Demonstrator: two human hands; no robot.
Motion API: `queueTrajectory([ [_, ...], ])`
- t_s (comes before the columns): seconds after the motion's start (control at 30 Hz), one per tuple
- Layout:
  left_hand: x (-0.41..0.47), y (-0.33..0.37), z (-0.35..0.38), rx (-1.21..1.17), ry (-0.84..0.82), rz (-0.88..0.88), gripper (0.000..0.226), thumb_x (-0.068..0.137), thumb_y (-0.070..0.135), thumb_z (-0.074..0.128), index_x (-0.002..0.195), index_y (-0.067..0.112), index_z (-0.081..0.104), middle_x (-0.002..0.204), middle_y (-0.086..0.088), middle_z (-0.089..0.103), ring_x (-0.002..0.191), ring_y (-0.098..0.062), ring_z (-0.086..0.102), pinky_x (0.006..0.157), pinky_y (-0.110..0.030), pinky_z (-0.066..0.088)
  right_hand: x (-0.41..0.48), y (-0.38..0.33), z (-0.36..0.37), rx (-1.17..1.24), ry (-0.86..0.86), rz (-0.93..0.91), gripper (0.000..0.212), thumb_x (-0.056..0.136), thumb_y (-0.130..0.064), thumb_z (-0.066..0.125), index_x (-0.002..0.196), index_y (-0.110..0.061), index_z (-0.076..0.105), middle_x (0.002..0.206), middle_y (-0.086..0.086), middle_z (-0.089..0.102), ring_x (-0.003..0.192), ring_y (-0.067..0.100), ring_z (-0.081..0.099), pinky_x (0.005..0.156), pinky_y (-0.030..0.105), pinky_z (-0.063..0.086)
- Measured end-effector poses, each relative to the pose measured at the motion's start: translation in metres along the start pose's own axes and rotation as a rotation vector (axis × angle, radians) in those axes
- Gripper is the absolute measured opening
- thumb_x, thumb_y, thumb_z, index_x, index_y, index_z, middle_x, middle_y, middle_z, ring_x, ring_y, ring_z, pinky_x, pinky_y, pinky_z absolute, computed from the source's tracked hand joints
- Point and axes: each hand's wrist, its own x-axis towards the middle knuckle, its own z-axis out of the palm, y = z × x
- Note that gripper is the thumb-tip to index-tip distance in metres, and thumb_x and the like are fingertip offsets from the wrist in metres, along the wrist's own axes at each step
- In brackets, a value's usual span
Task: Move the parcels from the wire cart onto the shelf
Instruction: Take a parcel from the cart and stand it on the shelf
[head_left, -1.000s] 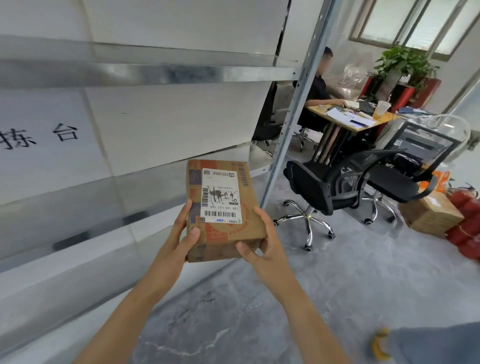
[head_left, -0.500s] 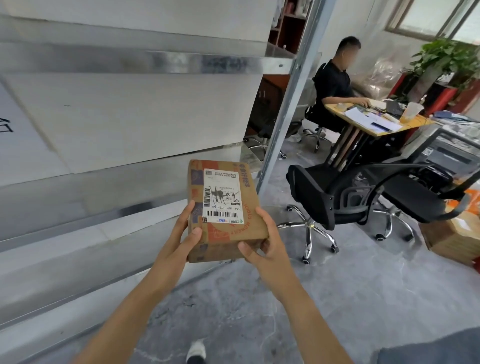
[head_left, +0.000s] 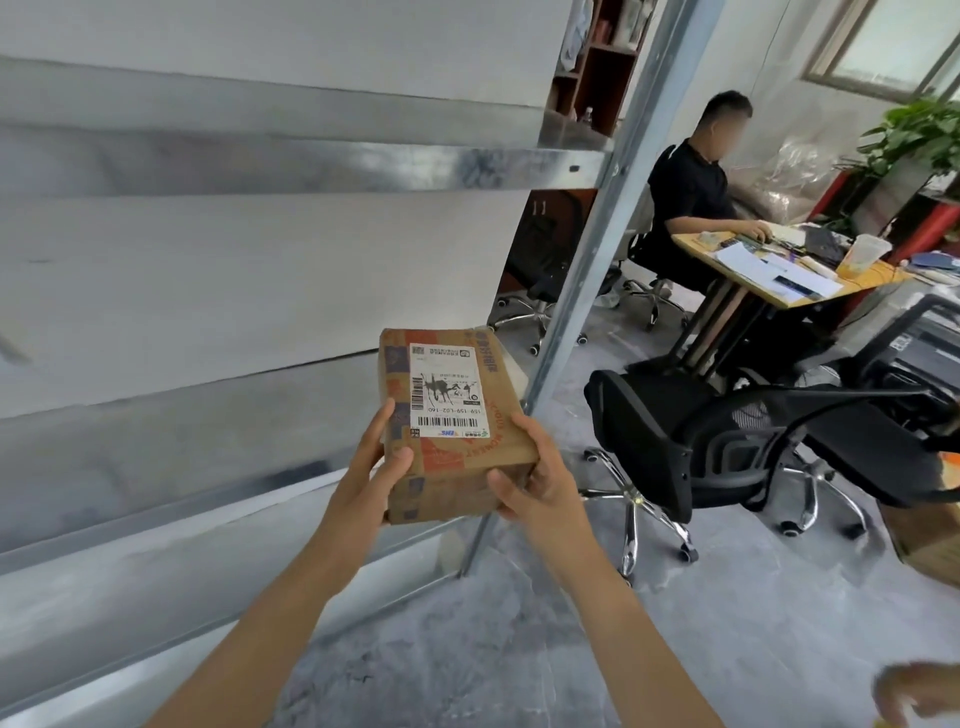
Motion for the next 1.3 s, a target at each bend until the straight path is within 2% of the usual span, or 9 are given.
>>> queueTrajectory([
  [0.27, 0.05, -0.01, 0.016, 0.018, 0.073, -0.041, 0.046, 0.09, 0.041, 0.049, 0.121, 0.069, 0.031, 0.122, 0.023, 0.06, 0.103, 0.0, 0.062, 0.086, -0.035, 0.05, 0.044, 0.019, -0.014, 0.005, 0.035, 0.005, 0.047, 0.087, -0.023, 0.068, 0.122, -0.049, 0.051, 0.12, -0.02, 0.06, 0.115, 0.019, 0.058, 0.091, 0.053, 0.052],
  [0.37, 0.066, -0.013, 0.024, 0.011, 0.105, -0.042, 0.045, 0.095, 0.034, 0.047, 0.123, 0.064, 0.031, 0.121, 0.022, 0.06, 0.104, 0.0, 0.061, 0.082, -0.031, 0.05, 0.061, 0.027, -0.018, -0.005, 0.05, 0.002, 0.047, 0.085, -0.035, 0.071, 0.126, -0.044, 0.051, 0.122, -0.016, 0.061, 0.115, 0.02, 0.06, 0.091, 0.053, 0.053],
  [0.47, 0.083, -0.013, 0.032, 0.04, 0.153, -0.034, 0.044, 0.096, 0.032, 0.046, 0.121, 0.066, 0.032, 0.123, 0.018, 0.061, 0.108, -0.005, 0.06, 0.091, -0.038, 0.048, 0.077, 0.032, -0.023, -0.006, 0.051, -0.005, 0.053, 0.079, -0.046, 0.069, 0.128, -0.041, 0.051, 0.121, -0.015, 0.061, 0.114, 0.021, 0.06, 0.09, 0.053, 0.053],
  [0.7, 0.107, -0.033, 0.051, 0.026, 0.269, -0.094, 0.044, 0.096, 0.031, 0.045, 0.114, 0.069, 0.034, 0.118, 0.021, 0.06, 0.11, -0.01, 0.058, 0.096, -0.046, 0.046, 0.104, 0.048, -0.045, -0.001, -0.033, 0.027, 0.045, 0.085, -0.026, 0.068, 0.127, -0.035, 0.053, 0.11, -0.02, 0.064, 0.105, 0.021, 0.064, 0.083, 0.049, 0.058],
  [0.83, 0.111, -0.047, 0.063, 0.043, 0.3, -0.129, 0.04, 0.093, 0.04, 0.049, 0.111, 0.074, 0.035, 0.119, 0.021, 0.06, 0.109, -0.012, 0.06, 0.093, -0.044, 0.049, 0.11, 0.058, -0.056, 0.007, -0.023, 0.076, 0.04, 0.089, -0.018, 0.067, 0.122, -0.038, 0.056, 0.104, -0.015, 0.067, 0.1, 0.021, 0.066, 0.073, 0.039, 0.06],
  [0.97, 0.115, -0.056, 0.07, 0.053, 0.291, -0.105, 0.049, 0.068, 0.071, 0.05, 0.112, 0.078, 0.03, 0.128, 0.021, 0.054, 0.116, -0.012, 0.055, 0.099, -0.047, 0.045, 0.12, 0.06, -0.065, -0.069, -0.062, 0.039, 0.041, 0.09, -0.024, 0.066, 0.126, -0.037, 0.053, 0.105, -0.023, 0.065, 0.101, 0.014, 0.065, 0.079, 0.043, 0.059],
  [1.13, 0.119, -0.061, 0.075, 0.109, 0.281, -0.059, 0.047, 0.073, 0.079, 0.042, 0.117, 0.075, 0.024, 0.132, 0.023, 0.048, 0.12, -0.009, 0.05, 0.101, -0.039, 0.044, 0.131, 0.061, -0.068, -0.073, -0.075, 0.011, 0.041, 0.09, -0.023, 0.065, 0.129, -0.029, 0.052, 0.108, -0.014, 0.065, 0.101, 0.01, 0.064, 0.083, 0.039, 0.058],
  [1.23, 0.124, -0.058, 0.074, 0.169, 0.3, -0.061, 0.045, 0.085, 0.062, 0.039, 0.127, 0.062, 0.025, 0.13, 0.014, 0.052, 0.116, -0.01, 0.051, 0.087, -0.025, 0.045, 0.136, 0.059, -0.071, -0.067, -0.08, -0.013, 0.04, 0.091, -0.022, 0.064, 0.128, -0.029, 0.053, 0.107, -0.014, 0.065, 0.097, 0.001, 0.063, 0.081, 0.024, 0.057],
  [1.3, 0.13, -0.059, 0.073, 0.231, 0.315, -0.084, 0.053, 0.087, 0.054, 0.041, 0.138, 0.049, 0.026, 0.127, 0.007, 0.056, 0.111, -0.011, 0.052, 0.083, -0.026, 0.043, 0.141, 0.064, -0.074, -0.104, -0.071, -0.009, 0.04, 0.092, -0.018, 0.063, 0.129, -0.03, 0.053, 0.106, -0.015, 0.065, 0.094, -0.003, 0.062, 0.082, 0.021, 0.056],
])
